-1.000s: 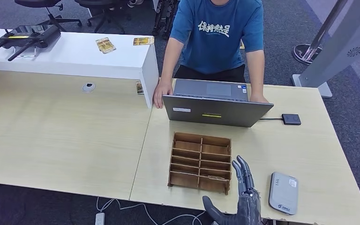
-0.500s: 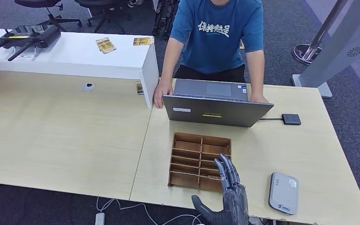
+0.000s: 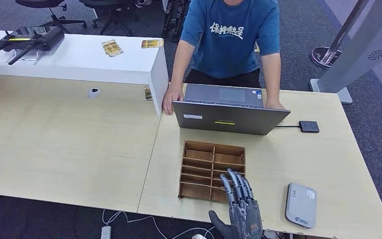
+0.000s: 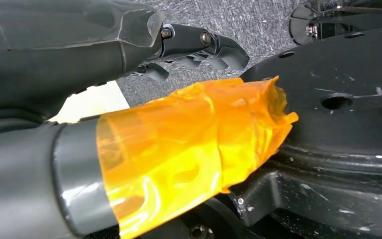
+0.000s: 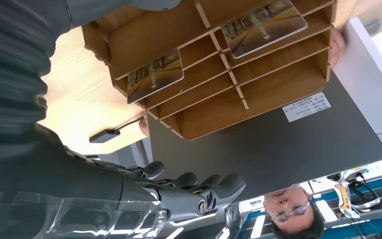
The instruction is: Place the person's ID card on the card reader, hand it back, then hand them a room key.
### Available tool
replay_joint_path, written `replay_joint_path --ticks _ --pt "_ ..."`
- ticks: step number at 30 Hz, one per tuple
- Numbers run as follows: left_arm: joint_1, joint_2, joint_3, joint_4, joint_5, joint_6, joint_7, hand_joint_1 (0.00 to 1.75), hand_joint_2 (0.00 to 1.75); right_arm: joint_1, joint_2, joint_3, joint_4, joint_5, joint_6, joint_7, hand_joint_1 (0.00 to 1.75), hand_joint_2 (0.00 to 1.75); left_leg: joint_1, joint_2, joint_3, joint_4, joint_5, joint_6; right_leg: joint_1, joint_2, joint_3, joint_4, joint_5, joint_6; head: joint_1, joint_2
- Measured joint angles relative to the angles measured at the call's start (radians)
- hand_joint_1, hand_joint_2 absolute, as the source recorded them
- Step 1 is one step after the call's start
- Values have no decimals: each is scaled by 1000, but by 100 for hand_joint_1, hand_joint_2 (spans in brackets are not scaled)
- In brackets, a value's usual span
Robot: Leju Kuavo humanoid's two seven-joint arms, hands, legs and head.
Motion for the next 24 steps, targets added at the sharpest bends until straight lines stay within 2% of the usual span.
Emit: replay_joint_path --ticks 4,10,24 --pt "0 1 -1 0 0 2 3 0 0 5 0 -9 17 90 0 62 0 175 0 0 0 0 0 0 0 0 0 0 0 0 0 0" --pt "-1 2 -6 0 0 5 9 0 0 -7 -5 -8 43 256 3 215 0 175 0 0 0 0 0 0 0 0 0 0 0 0 0 0" --pt "-1 11 -22 0 -14 2 10 0 0 -88 -8 -7 66 338 25 233 0 175 0 0 0 0 0 0 0 0 0 0 0 0 0 0"
